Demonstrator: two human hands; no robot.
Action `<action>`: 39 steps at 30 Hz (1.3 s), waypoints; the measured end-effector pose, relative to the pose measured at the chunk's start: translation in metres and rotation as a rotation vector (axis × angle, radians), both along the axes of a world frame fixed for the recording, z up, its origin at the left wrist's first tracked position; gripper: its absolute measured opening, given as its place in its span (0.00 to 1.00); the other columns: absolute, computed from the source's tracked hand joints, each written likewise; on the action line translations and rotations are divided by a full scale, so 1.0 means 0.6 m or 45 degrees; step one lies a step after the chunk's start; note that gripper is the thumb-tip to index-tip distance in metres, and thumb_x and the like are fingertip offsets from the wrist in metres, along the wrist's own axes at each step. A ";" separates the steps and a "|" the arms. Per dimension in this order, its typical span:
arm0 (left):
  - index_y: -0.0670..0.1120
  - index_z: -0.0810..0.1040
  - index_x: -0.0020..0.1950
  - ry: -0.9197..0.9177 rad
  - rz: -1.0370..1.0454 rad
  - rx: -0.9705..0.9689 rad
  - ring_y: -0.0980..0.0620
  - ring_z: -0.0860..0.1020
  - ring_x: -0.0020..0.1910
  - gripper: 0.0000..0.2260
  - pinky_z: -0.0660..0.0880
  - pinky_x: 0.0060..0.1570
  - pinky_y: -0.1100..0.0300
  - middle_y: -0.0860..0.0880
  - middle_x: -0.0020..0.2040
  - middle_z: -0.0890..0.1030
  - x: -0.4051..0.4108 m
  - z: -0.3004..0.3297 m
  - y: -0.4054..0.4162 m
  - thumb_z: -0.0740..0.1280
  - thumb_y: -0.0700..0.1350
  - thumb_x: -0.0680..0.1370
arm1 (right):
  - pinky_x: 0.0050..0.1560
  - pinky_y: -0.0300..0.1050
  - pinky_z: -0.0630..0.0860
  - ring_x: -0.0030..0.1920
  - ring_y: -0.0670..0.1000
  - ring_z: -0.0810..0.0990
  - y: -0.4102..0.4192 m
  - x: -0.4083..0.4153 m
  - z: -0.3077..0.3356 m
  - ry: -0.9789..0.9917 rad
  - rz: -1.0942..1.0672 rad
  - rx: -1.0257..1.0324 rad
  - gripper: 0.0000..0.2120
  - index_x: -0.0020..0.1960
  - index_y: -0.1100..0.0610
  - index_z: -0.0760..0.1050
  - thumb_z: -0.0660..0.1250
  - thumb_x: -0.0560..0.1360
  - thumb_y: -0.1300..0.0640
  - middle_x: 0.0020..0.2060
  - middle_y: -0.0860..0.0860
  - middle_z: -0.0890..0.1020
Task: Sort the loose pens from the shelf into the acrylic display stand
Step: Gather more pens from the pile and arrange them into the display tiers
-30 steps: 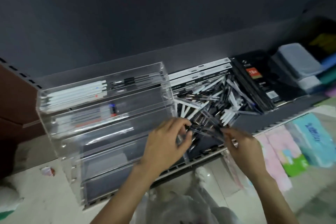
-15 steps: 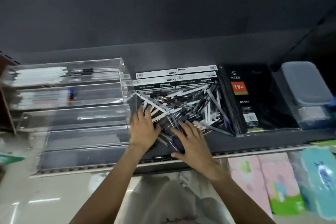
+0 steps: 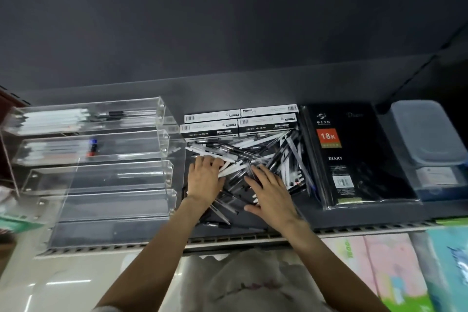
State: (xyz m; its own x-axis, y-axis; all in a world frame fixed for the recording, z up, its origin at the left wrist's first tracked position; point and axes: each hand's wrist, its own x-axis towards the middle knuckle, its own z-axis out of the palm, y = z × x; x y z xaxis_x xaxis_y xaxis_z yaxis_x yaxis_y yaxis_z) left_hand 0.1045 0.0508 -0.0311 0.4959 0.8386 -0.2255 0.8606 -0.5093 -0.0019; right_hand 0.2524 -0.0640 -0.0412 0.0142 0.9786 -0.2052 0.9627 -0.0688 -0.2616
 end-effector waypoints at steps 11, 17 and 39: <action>0.42 0.64 0.70 0.260 -0.268 0.152 0.45 0.66 0.63 0.18 0.63 0.67 0.50 0.44 0.64 0.67 0.025 -0.008 0.026 0.56 0.48 0.82 | 0.75 0.51 0.50 0.76 0.49 0.42 0.012 0.020 0.003 0.095 0.019 -0.081 0.37 0.76 0.47 0.50 0.63 0.74 0.39 0.77 0.46 0.45; 0.39 0.65 0.69 0.228 -0.450 0.280 0.44 0.64 0.65 0.19 0.62 0.66 0.50 0.42 0.67 0.64 0.027 0.000 0.028 0.52 0.47 0.82 | 0.71 0.49 0.63 0.74 0.48 0.53 0.008 0.036 0.020 0.332 -0.071 0.170 0.29 0.74 0.47 0.58 0.59 0.76 0.39 0.75 0.46 0.56; 0.41 0.74 0.51 -1.587 0.540 -1.447 0.55 0.75 0.29 0.08 0.75 0.31 0.65 0.50 0.35 0.77 0.020 0.143 0.042 0.57 0.43 0.82 | 0.57 0.35 0.72 0.56 0.40 0.76 0.049 0.062 0.103 1.045 -0.517 0.504 0.16 0.65 0.51 0.71 0.62 0.78 0.51 0.57 0.44 0.78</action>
